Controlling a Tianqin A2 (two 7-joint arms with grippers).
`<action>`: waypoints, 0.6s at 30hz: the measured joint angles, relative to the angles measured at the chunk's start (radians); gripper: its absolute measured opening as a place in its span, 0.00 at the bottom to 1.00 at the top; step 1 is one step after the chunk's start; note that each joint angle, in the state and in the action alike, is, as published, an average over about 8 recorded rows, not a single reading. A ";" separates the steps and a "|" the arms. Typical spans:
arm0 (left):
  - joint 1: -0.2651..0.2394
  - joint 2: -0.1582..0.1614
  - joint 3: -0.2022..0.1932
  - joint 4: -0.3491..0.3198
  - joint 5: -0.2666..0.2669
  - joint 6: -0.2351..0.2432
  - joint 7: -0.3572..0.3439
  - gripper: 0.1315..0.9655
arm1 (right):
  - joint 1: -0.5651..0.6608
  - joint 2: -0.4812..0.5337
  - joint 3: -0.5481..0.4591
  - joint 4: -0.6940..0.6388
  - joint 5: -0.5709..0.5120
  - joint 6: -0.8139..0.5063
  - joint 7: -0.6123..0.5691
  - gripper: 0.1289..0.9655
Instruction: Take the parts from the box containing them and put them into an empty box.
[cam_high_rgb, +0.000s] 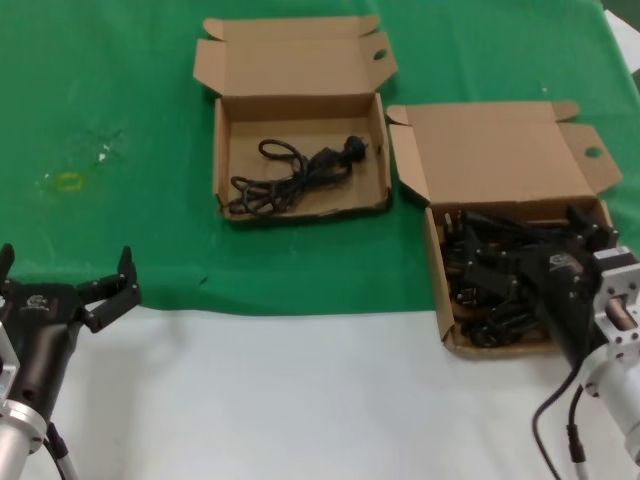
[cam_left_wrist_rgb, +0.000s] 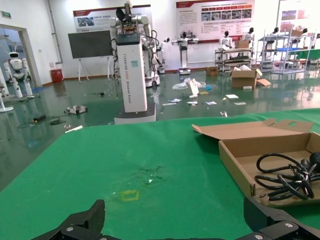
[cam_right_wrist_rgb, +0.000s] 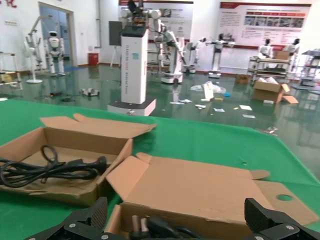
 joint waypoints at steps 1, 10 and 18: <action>0.000 0.000 0.000 0.000 0.000 0.000 0.000 1.00 | -0.010 0.002 0.008 0.009 0.000 0.004 0.004 1.00; 0.000 0.000 0.000 0.000 0.000 0.000 0.000 1.00 | -0.028 0.006 0.022 0.026 0.000 0.013 0.011 1.00; 0.000 0.000 0.000 0.000 0.000 0.000 0.000 1.00 | -0.028 0.006 0.022 0.026 0.000 0.013 0.011 1.00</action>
